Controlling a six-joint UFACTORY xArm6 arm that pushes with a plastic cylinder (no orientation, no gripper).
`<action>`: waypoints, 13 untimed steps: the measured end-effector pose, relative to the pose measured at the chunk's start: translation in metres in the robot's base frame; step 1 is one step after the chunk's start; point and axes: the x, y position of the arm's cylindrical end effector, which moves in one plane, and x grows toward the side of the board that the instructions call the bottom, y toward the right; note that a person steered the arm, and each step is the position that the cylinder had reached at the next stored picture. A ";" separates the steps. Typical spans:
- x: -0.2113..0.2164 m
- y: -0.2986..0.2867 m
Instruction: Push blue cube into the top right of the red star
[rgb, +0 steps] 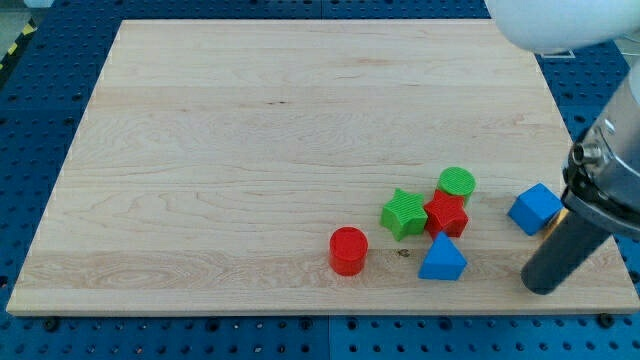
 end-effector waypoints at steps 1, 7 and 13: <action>-0.009 0.023; -0.003 0.097; -0.042 0.121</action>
